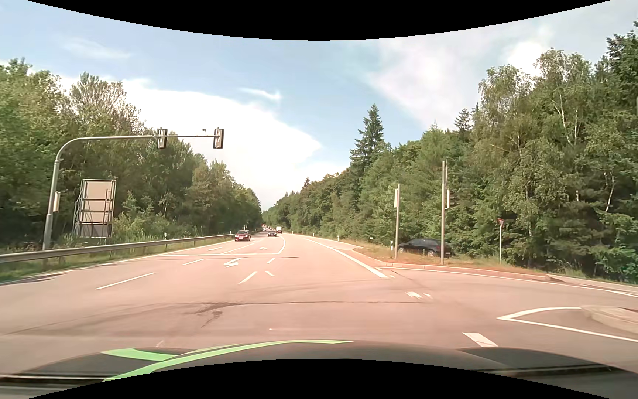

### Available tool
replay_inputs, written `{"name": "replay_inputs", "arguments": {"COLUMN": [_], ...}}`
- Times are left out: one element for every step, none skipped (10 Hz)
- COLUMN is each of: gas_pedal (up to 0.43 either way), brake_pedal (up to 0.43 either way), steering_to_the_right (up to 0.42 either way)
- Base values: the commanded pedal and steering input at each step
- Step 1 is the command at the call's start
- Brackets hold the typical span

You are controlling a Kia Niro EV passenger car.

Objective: Follow the waypoints while adhering to traffic rules and regulations

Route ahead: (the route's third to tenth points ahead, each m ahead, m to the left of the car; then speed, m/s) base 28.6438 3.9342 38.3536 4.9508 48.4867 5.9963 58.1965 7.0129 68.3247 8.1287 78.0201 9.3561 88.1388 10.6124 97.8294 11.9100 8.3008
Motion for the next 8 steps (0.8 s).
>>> {"name": "replay_inputs", "arguments": {"gas_pedal": [0.378,0.378,0.378,0.378,0.378,0.378,0.378,0.378], "brake_pedal": [0.0,0.0,0.0,0.0,0.0,0.0,0.0,0.0], "steering_to_the_right": [-0.007,-0.008,-0.011,-0.013,-0.017,-0.018,-0.018,-0.019]}}
